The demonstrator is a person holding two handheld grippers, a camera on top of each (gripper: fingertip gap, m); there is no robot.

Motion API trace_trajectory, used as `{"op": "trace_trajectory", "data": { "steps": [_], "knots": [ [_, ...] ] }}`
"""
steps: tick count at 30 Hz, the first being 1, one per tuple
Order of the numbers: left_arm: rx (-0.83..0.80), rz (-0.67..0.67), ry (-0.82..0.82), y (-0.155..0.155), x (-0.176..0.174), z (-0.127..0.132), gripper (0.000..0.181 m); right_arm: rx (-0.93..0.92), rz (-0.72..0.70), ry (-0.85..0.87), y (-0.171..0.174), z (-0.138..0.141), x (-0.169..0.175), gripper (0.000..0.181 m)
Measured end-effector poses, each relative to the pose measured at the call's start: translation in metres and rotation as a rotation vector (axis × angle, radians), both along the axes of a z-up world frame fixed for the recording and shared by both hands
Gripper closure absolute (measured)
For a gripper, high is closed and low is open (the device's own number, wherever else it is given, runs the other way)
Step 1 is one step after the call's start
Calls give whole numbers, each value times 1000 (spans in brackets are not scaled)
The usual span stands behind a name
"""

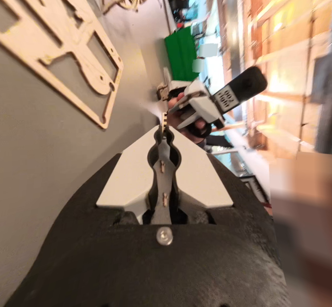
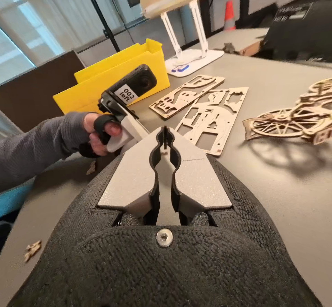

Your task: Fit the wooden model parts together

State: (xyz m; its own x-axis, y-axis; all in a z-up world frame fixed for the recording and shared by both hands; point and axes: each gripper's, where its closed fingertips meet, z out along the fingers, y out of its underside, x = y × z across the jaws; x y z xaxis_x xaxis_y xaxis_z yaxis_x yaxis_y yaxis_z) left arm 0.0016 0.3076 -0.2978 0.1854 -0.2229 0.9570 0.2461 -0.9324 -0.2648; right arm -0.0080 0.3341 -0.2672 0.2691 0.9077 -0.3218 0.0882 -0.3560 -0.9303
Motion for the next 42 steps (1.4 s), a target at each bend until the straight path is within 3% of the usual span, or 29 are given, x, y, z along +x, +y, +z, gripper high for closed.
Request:
{"op": "trace_trajectory", "data": {
  "steps": [7, 14, 42],
  "knots": [
    [-107, 75, -106, 12, -11, 2, 180, -21, 2, 44, 5, 4, -8, 181],
    [-115, 108, -143, 18, -16, 5, 180, 40, -35, -44, 12, -3, -19, 181],
    [-130, 148, -248, 25, -24, 15, 180, 182, -83, -109, 16, -2, -27, 181]
  ]
}}
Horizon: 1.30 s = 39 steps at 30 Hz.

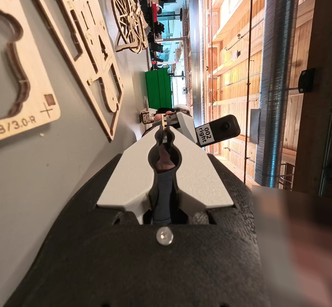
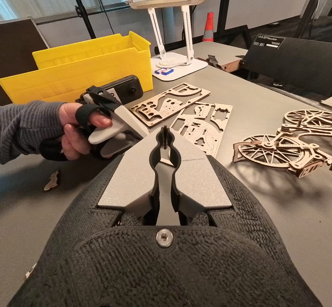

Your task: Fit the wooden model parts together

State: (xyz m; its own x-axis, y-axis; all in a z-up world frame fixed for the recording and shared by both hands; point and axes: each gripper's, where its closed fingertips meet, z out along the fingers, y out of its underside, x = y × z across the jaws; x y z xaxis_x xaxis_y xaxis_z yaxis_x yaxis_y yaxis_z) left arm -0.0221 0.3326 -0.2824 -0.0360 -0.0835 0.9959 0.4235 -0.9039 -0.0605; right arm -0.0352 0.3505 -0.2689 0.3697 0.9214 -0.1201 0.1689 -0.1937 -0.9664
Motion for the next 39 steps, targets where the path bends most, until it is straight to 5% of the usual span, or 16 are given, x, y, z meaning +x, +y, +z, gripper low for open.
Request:
{"op": "trace_trajectory", "data": {
  "steps": [13, 19, 23, 26, 35, 39],
  "knots": [
    [49, 62, -146, 1, -11, 24, 181, 4, -73, 109, 4, 13, -6, 181],
    [199, 28, 350, -15, -1, -9, 181, 15, -116, 141, 7, 21, 14, 181],
    [475, -142, 813, -38, 11, -25, 181, 56, -157, 163, 2, 33, 38, 181],
    [691, -316, 908, -58, 30, -15, 175, 68, -140, 158, -8, 35, 50, 181],
    [510, -338, 1282, -67, 29, -45, 164, 192, -132, 80, -26, 37, 76, 180],
    [443, -301, 1266, -65, 38, -48, 164, 167, -129, 91, -24, 35, 82, 181]
  ]
}}
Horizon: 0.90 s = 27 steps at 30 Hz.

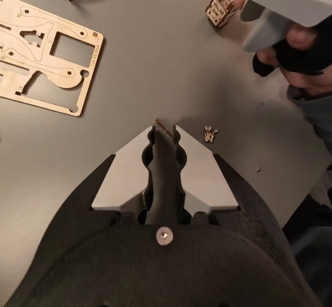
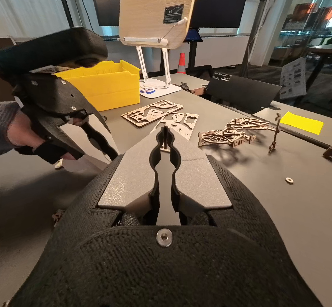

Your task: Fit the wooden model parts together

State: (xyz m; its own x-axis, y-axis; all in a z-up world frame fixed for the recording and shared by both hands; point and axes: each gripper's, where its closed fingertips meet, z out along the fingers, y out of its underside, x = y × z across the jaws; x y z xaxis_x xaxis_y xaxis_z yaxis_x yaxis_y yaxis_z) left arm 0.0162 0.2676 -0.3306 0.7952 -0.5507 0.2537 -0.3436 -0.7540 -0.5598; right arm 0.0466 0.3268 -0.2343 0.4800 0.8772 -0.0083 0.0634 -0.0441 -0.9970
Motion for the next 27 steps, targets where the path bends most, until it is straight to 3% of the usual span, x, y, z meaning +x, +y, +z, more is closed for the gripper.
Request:
{"op": "trace_trajectory", "data": {
  "steps": [6, 12, 16, 18, 20, 27],
  "knots": [
    [-36, 44, 103, -2, 0, -5, 162, -33, -19, 48, 5, 2, 9, 181],
    [-6, 25, 301, -4, -8, -9, 180, -51, -5, 110, 3, 9, 11, 181],
    [-25, 19, 221, -6, -3, -9, 180, -51, 5, 154, 2, 15, 16, 181],
    [-41, 8, 179, -7, -1, -8, 175, -66, 9, 178, 2, 17, 19, 181],
    [-21, -33, 169, -5, 2, -6, 154, -75, 11, 192, 2, 17, 21, 181],
    [77, -84, 305, 0, -2, -9, 178, -78, 29, 187, 0, 17, 20, 181]
  ]
}}
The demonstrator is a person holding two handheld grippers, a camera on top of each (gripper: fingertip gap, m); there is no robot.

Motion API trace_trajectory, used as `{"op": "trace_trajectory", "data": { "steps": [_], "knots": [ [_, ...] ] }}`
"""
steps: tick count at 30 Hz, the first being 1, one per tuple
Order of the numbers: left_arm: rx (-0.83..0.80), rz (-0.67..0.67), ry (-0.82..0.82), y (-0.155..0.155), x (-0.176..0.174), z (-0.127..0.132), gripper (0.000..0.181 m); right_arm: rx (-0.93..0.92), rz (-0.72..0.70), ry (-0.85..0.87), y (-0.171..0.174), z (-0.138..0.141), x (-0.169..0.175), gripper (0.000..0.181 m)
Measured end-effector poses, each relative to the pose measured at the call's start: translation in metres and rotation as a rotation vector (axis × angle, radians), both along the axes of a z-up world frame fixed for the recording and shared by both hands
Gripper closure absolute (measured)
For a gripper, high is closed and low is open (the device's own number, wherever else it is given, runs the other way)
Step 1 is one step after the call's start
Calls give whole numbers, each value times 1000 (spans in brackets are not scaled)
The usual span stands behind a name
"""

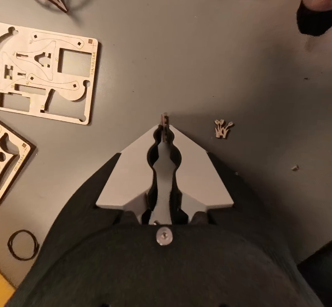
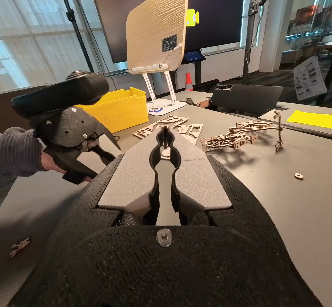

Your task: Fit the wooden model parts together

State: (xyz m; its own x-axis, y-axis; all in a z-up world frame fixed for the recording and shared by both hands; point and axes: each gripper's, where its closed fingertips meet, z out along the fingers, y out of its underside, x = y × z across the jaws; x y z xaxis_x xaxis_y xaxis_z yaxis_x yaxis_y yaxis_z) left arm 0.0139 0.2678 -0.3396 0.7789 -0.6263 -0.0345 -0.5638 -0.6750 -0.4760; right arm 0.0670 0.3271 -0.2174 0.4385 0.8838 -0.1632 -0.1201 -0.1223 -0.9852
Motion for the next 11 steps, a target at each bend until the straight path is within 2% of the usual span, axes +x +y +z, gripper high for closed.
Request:
{"op": "trace_trajectory", "data": {
  "steps": [2, 3, 4, 6, 8, 10, 11],
  "knots": [
    [-19, 1, -15, -4, 1, 1, 179, 9, 35, 19, -6, 4, 0, 181],
    [-1, 12, -75, -4, 6, 6, 180, 13, 68, 57, -13, 12, 2, 181],
    [37, 8, -236, -6, 23, 24, 180, 25, 119, 116, -23, 25, 3, 181],
    [91, -28, -719, -19, 63, 95, 180, 97, 227, 256, -50, 61, 10, 181],
    [77, -99, -1202, -44, 83, 176, 181, 198, 319, 386, -82, 100, 22, 181],
    [2, -159, -1551, -66, 85, 232, 181, 283, 405, 494, -111, 131, 34, 181],
    [-51, -174, -1663, -73, 86, 248, 181, 314, 448, 549, -124, 143, 40, 181]
  ]
}}
